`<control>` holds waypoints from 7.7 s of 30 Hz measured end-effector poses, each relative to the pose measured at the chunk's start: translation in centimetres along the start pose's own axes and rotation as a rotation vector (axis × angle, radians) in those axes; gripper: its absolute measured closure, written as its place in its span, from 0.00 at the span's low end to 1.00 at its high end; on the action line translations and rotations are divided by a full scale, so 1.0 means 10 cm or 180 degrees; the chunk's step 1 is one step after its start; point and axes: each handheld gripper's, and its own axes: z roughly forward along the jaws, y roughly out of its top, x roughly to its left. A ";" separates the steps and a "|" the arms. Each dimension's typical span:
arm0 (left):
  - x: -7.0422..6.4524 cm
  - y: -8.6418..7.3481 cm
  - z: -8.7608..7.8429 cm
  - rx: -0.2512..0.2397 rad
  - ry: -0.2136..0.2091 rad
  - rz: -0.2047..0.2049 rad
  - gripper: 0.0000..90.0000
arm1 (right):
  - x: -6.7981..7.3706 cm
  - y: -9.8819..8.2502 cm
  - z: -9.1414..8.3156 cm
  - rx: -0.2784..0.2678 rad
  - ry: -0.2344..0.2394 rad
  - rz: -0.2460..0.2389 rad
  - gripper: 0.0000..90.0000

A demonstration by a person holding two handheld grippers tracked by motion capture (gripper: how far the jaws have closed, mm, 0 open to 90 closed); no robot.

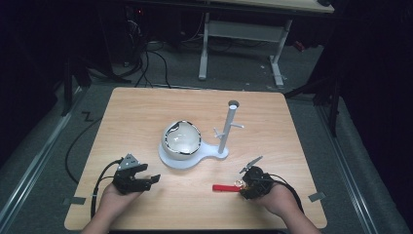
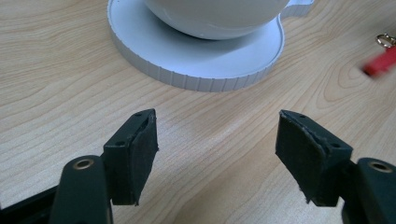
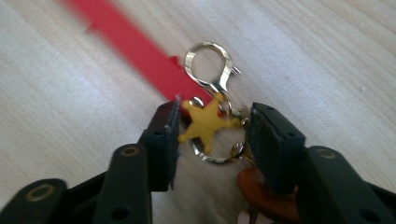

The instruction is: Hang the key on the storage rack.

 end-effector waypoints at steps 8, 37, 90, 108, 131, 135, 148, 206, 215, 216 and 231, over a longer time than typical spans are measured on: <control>-0.01 0.00 0.01 0.0002 -0.0004 0.0001 0.33 | 0.05 0.00 -0.01 -0.0013 -0.0012 0.0007 0.68; 0.01 -0.02 -0.01 0.0009 0.0002 -0.0033 0.33 | -0.05 0.04 0.00 0.0042 0.0195 0.0110 0.54; 0.00 -0.03 0.00 0.0040 0.0012 -0.0015 0.33 | -0.01 0.07 -0.06 0.0028 0.0107 -0.0244 0.91; 0.01 -0.05 0.01 0.0071 0.0019 -0.0010 0.33 | 0.17 0.02 -0.14 -0.0194 -0.0116 -0.0352 0.86; 0.01 -0.05 0.01 0.0072 0.0005 0.0007 0.33 | 0.06 0.17 -0.11 0.0306 0.0068 -0.0240 0.90; 0.01 -0.05 0.01 0.0062 -0.0001 0.0003 0.33 | 0.04 0.25 -0.28 0.0311 0.0092 -0.0278 0.90; 0.00 -0.06 -0.01 0.0072 0.0013 0.0001 0.33 | -0.02 0.41 -0.85 0.0294 -0.0094 -0.0449 0.93; 0.01 -0.06 -0.02 0.0064 0.0016 -0.0009 0.33 | 0.03 1.09 -2.08 0.0038 -0.0533 -0.0700 0.94; 0.02 -0.06 -0.03 0.0052 0.0018 -0.0022 0.33 | 0.05 1.25 -2.13 0.0007 -0.0584 -0.0746 0.94; 0.02 -0.06 -0.03 0.0056 0.0020 -0.0021 0.33 | 0.05 1.26 -2.13 -0.0002 -0.0598 -0.0743 0.94; 0.05 -0.08 -0.05 0.0054 0.0023 -0.0049 0.33 | -0.15 1.38 -2.12 -0.0033 -0.0716 -0.0630 0.93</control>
